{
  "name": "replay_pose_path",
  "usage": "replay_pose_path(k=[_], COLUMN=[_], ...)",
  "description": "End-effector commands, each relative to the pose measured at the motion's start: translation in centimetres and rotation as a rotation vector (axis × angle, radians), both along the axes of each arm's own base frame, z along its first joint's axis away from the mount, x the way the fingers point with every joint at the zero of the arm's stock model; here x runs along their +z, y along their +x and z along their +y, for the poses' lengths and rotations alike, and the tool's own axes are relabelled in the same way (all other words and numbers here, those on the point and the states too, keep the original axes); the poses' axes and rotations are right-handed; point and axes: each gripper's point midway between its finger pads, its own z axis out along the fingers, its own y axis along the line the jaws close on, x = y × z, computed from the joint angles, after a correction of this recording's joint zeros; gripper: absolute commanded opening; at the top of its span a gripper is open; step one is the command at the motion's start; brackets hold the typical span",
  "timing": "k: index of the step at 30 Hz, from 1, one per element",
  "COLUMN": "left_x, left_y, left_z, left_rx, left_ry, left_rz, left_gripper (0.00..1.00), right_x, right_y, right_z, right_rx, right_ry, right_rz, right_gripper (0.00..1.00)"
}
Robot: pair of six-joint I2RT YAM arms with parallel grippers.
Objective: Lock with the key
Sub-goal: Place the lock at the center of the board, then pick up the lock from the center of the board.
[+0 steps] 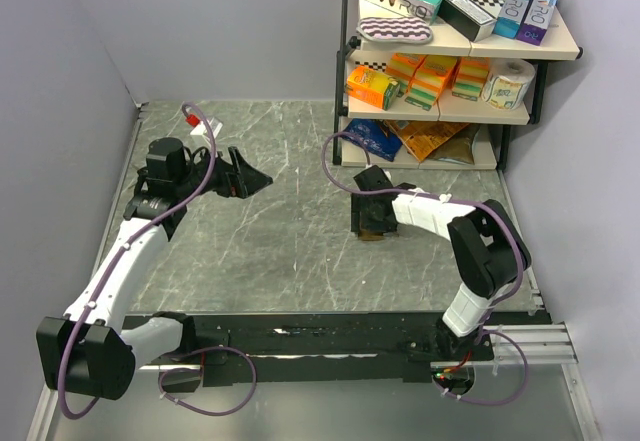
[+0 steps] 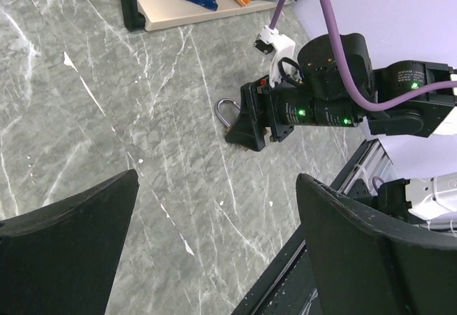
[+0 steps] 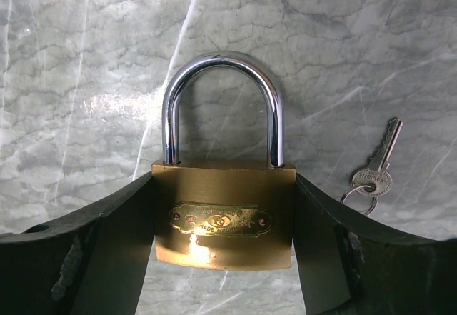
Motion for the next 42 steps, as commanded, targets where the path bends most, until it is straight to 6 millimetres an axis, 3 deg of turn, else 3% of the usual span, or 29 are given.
replay_pose_path(k=[1,3,9,16,21,24,25,26,28,29,31,32,33,34,36,37,39,42], left_x=[0.8,0.9,0.3,0.5,2.7,1.4,-0.7,-1.1,-2.8,-3.3,-4.5,-5.4,-5.9,-6.9,-8.7,-10.0,-11.5,-13.6], left_y=[-0.3,-0.2,0.0,1.2,2.2,3.6,2.9,4.0,4.2,5.3,7.7,6.9,7.5,9.4,9.3,11.4,12.3,15.9], left_z=[0.3,0.4,0.5,1.7,3.3,4.5,5.2,5.6,7.7,8.5,11.6,12.0,13.8,15.2,17.5,19.0,21.8,25.9], left_rx=[-0.002,-0.001,-0.015,0.047,0.123,0.126,0.101,0.032,0.007,-0.036,-0.077,-0.126,-0.12,-0.168,-0.205,-0.235,-0.22,-0.169], left_ry=[0.01,0.018,0.056,0.097,0.098,0.229,0.296,0.386,0.424,0.432,0.475,0.455,0.459,0.495,0.513,0.552,0.594,0.71], left_rz=[-0.039,-0.039,0.002,-0.023,-0.099,-0.129,-0.044,-0.082,0.007,0.009,0.01,0.073,0.091,0.077,0.171,0.159,0.218,0.196], left_gripper=[0.96,0.96,0.96,0.96,0.96,0.96,0.96,0.96,0.96,0.96,0.96,0.96,0.96,0.96,0.96,0.96,0.96,0.96], right_x=[1.0,0.9,1.4,2.5,6.3,9.3,10.7,11.9,14.7,15.4,17.5,18.5,19.2,20.0,20.9,21.3,21.2,21.6], right_y=[1.5,1.4,1.7,2.5,3.7,4.4,4.5,4.8,4.5,4.5,3.1,2.8,1.8,0.8,-0.8,-1.5,-2.5,-3.9], right_z=[0.9,0.8,0.7,1.3,1.9,2.3,2.3,2.5,3.1,3.4,4.4,4.9,5.8,6.0,7.1,7.4,7.8,8.5], right_rx=[-0.038,-0.04,-0.048,-0.035,0.014,0.085,0.105,0.155,0.223,0.294,0.412,0.453,0.519,0.57,0.668,0.727,0.793,0.869], right_ry=[0.03,0.027,0.019,0.031,0.07,0.081,0.086,0.083,0.122,0.127,0.188,0.214,0.267,0.288,0.358,0.367,0.389,0.439], right_rz=[-0.031,-0.027,-0.031,-0.048,-0.157,-0.234,-0.265,-0.299,-0.374,-0.414,-0.465,-0.502,-0.51,-0.546,-0.554,-0.565,-0.539,-0.531], right_gripper=[0.5,0.63,0.84,0.93,0.96,0.99,0.99,0.99,0.99,0.99,0.99,0.99,0.99,0.99,0.99,0.99,0.99,0.99])
